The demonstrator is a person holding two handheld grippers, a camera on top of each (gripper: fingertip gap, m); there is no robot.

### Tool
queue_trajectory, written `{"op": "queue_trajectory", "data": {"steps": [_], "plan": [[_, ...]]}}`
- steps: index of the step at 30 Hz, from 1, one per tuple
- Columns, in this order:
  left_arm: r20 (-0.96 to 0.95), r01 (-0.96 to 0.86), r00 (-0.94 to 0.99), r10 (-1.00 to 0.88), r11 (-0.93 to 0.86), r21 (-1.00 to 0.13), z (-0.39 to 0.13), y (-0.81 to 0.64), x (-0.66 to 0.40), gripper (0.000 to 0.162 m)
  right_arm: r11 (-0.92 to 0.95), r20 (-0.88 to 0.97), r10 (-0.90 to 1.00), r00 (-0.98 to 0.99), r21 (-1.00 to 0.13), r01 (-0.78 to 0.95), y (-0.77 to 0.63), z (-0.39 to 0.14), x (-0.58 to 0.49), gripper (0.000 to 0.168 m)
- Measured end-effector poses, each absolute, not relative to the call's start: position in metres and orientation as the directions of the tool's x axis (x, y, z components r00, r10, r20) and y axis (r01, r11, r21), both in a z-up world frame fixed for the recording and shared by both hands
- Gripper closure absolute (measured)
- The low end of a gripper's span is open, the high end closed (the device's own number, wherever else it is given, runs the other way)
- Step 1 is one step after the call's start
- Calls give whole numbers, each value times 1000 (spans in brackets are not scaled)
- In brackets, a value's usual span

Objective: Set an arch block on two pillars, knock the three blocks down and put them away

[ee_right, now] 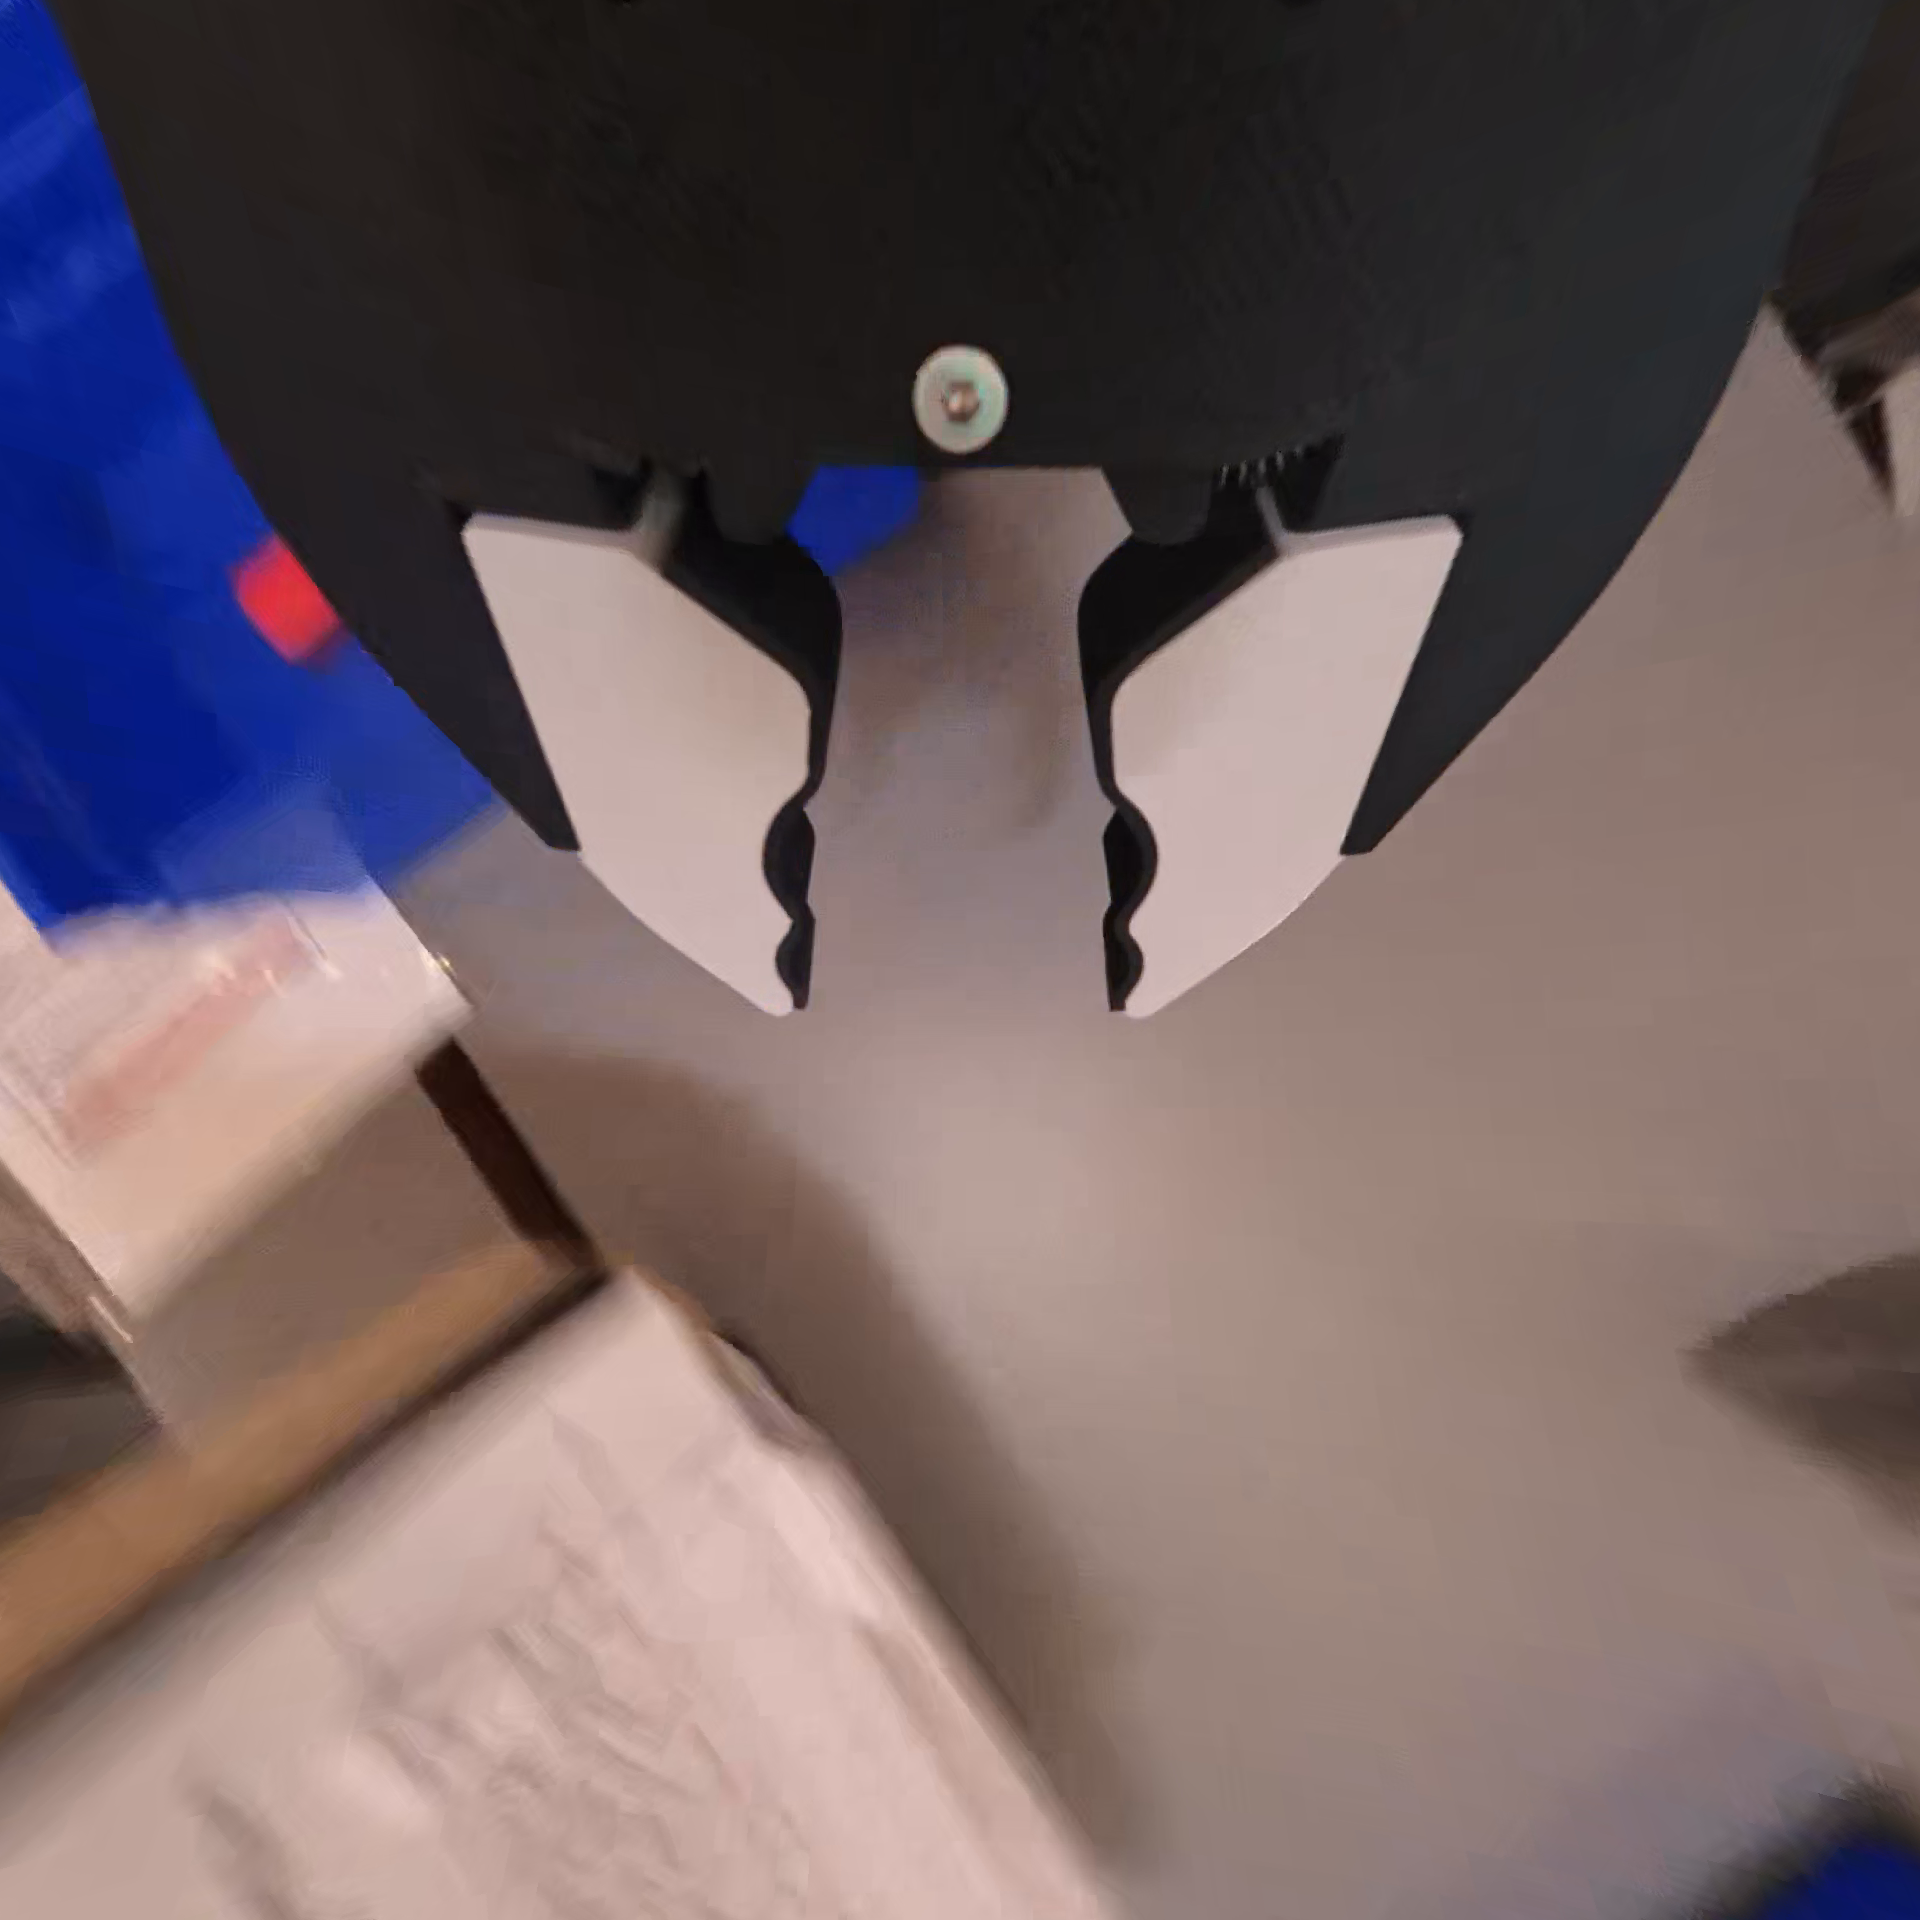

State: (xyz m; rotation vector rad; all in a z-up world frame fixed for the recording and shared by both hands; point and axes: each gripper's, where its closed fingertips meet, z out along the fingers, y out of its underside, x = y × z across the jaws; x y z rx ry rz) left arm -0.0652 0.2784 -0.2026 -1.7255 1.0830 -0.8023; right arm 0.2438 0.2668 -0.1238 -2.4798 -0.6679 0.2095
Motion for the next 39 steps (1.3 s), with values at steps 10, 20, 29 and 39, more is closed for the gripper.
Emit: {"op": "queue_trajectory", "data": {"steps": [10,20,29,39], "plan": [[66,-246,438,-896,-190,-950,-182,291,-89,162,-402,168,739,653,-668,627,439,-150,-48,104],[94,-190,509,-856,-218,-957,-178,310,-134,162,-544,285,674,682,-433,719,609,-182,-65,102],[144,-148,557,-818,-268,-952,-186,323,-169,162,-566,161,772,615,-268,780,659,-223,-72,112],[244,-61,547,-801,-329,-943,-187,333,-180,162,-484,85,865,495,-119,867,669,-267,-55,132]]}}
